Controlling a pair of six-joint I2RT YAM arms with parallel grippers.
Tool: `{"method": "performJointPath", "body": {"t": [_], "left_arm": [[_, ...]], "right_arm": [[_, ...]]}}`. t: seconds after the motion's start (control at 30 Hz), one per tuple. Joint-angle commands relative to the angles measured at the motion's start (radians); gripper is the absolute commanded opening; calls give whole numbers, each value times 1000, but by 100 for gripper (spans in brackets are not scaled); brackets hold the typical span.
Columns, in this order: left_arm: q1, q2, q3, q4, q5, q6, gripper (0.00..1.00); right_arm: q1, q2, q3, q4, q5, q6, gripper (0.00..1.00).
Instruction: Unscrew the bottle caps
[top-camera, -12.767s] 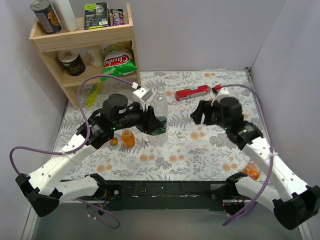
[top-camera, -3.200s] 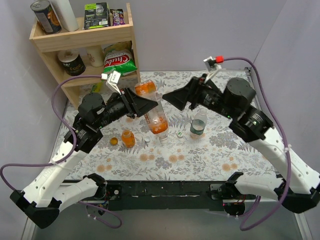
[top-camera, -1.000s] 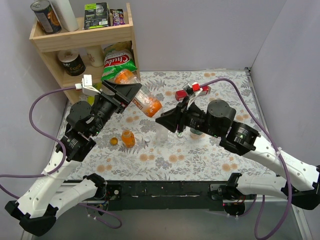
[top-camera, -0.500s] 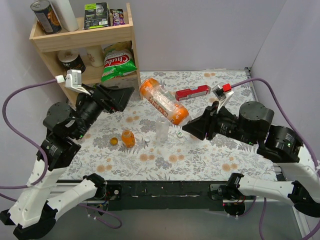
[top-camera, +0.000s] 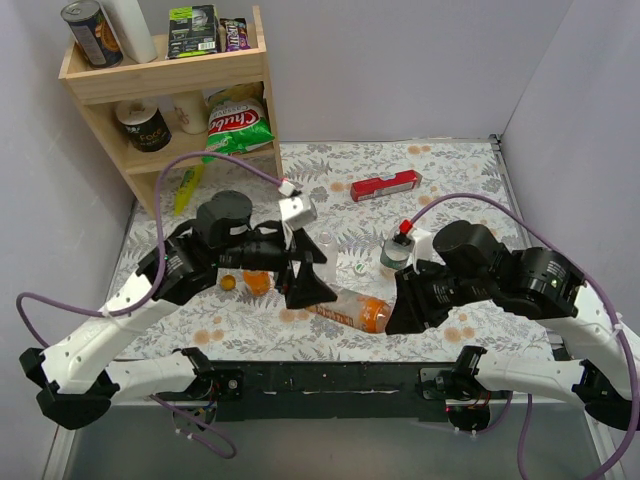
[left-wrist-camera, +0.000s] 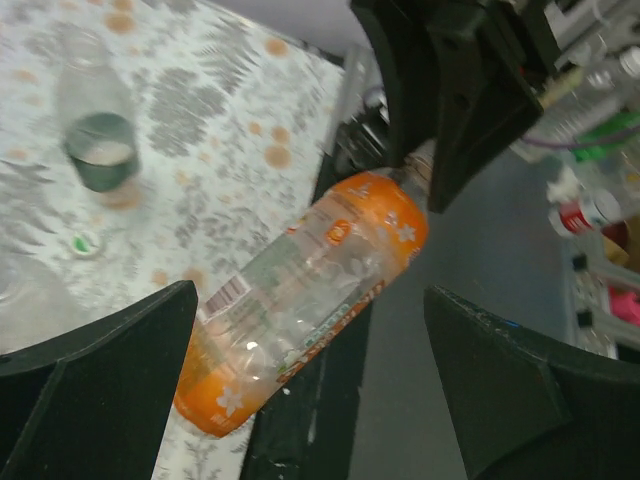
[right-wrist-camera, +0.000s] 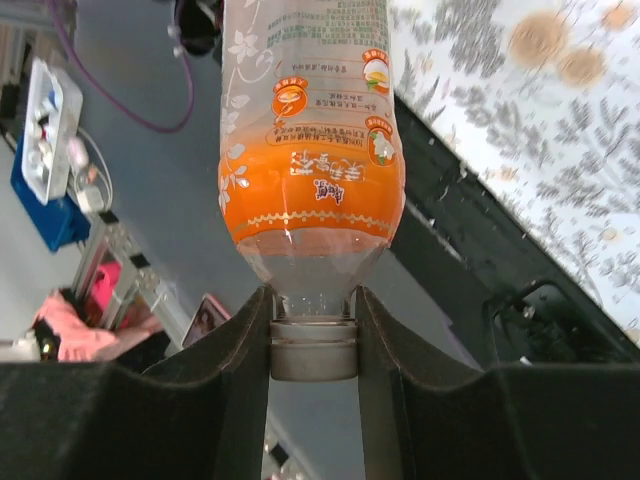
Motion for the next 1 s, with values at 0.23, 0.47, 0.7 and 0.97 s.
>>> {"method": "performJointPath", "body": {"t": [0.23,0.47,0.7,0.97], "left_arm": [[-207,-1,-167,-25,249,-35,98],[-318,-2,-251,38,146,-32,98],[-343,15,-259,26,103,8,98],[-356,19,-290,27,94,-3,98]], "right_arm": [[1,-5,-141,54,-300,-81,1],[1,11,-151,132,-409,-105,1],[1,21,-132,160,-446,-105,1],[1,21,-132,201,-466,-105,1]]}}
